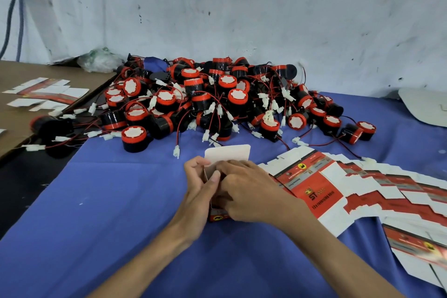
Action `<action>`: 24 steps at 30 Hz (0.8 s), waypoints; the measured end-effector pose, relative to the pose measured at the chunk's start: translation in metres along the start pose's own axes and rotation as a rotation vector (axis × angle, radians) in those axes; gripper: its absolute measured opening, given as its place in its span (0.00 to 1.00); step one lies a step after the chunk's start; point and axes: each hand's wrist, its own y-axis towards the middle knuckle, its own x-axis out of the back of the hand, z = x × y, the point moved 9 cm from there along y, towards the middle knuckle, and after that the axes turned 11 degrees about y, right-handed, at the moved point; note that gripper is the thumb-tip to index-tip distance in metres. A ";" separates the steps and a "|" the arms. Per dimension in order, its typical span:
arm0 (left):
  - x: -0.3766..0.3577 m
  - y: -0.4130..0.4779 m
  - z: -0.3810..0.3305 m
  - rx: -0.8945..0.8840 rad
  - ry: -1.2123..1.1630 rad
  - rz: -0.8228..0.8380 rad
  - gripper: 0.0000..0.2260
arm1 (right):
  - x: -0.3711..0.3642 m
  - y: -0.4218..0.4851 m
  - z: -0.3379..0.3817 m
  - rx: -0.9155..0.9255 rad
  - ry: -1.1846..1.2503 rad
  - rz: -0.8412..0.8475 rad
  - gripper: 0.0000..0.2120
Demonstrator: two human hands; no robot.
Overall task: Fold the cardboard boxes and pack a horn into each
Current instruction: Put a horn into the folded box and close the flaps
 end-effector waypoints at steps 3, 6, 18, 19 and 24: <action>-0.002 -0.003 0.002 0.011 -0.146 0.042 0.12 | 0.010 -0.008 0.008 0.084 0.176 -0.002 0.10; 0.001 0.003 0.010 0.080 -0.206 0.045 0.22 | 0.060 -0.040 -0.020 0.024 0.428 -0.586 0.09; -0.003 -0.003 -0.006 -0.134 0.307 0.014 0.16 | 0.002 -0.075 -0.069 -0.310 0.988 -0.639 0.15; -0.003 -0.005 -0.010 -0.176 0.364 0.017 0.17 | 0.000 -0.075 -0.072 -0.323 1.049 -0.644 0.15; -0.010 -0.012 -0.014 -0.293 0.563 0.218 0.23 | 0.004 -0.071 -0.064 -0.229 0.917 -0.636 0.09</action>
